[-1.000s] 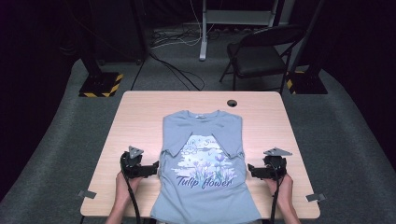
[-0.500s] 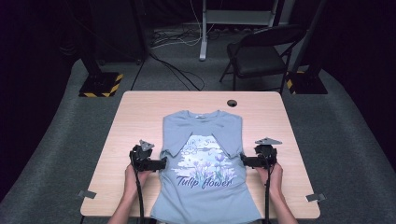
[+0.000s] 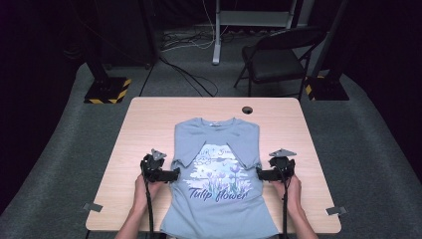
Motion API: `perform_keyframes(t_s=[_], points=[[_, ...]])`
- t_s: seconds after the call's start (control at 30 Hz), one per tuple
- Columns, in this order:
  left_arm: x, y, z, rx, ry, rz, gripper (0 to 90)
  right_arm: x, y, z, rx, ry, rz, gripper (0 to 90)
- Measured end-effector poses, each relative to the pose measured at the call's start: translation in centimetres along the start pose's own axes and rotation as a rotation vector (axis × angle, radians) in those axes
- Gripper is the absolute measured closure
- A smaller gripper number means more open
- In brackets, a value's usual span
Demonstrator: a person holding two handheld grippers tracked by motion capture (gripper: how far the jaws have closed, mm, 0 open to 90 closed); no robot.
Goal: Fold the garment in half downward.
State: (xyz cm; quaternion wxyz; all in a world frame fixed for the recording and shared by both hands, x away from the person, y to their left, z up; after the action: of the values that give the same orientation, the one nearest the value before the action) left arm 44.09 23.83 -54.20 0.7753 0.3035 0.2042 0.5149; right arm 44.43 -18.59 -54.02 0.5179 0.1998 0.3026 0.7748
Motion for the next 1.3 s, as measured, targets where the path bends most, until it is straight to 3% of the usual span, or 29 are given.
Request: perform_keyframes(t_s=[0.33, 1.3], points=[[-0.19, -0.06, -0.14, -0.02, 0.001, -0.002, 2.0, -0.3, 0.34, -0.49, -0.01, -0.013, 0.002, 2.8], [-0.26, 0.04, -0.25, -0.018, 0.001, -0.001, 2.0, -0.27, 0.33, -0.62, -0.012, -0.02, -0.008, 0.7]])
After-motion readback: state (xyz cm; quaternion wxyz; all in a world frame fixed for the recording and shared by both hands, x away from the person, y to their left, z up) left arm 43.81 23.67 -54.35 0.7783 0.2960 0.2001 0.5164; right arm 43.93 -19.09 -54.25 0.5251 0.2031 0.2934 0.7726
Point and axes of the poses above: each handheld gripper's, and its own axes: y roughly backward along the jaws, z roughly out of its top, x roughly to its left, the point moved 2 cm from there along -y, roughly forward along the jaws, and after that the axes turned 2 degrees about -x, right-handed, at the moved point
